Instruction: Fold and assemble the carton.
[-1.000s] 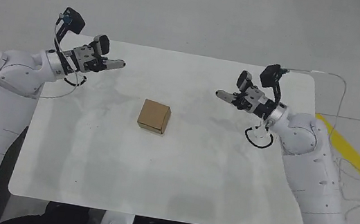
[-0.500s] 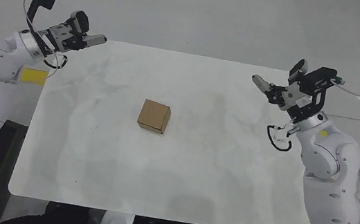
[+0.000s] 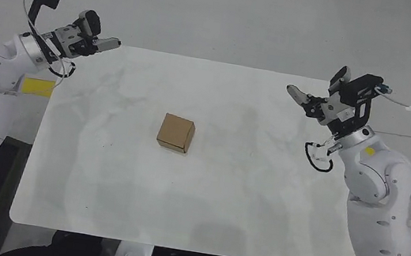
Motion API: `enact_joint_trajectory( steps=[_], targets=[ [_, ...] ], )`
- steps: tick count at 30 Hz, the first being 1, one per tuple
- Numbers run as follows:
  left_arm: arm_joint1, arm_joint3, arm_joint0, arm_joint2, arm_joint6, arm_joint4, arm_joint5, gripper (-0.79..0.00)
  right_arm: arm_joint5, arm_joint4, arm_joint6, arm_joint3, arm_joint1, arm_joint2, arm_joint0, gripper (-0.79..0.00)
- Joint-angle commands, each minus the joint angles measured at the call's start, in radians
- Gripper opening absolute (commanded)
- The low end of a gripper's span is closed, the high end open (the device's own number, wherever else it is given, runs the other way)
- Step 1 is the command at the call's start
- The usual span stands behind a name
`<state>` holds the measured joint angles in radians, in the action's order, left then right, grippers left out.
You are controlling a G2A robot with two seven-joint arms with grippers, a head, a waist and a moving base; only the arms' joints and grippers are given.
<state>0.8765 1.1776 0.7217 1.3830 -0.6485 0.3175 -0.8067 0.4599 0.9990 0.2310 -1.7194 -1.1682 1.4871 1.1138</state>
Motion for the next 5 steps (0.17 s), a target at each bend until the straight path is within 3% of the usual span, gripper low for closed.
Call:
enact_joint_trajectory(
  steps=[1, 5],
  targets=[
    [0.0, 0.0, 0.0, 0.0, 0.0, 0.0, 0.0, -0.001, 0.0, 0.0, 0.0, 0.0, 0.0, 0.0, 0.0, -0.001],
    [0.0, 0.0, 0.0, 0.0, 0.0, 0.0, 0.0, 0.0, 0.0, 0.0, 0.0, 0.0, 0.0, 0.0, 0.0, -0.001]
  ],
)
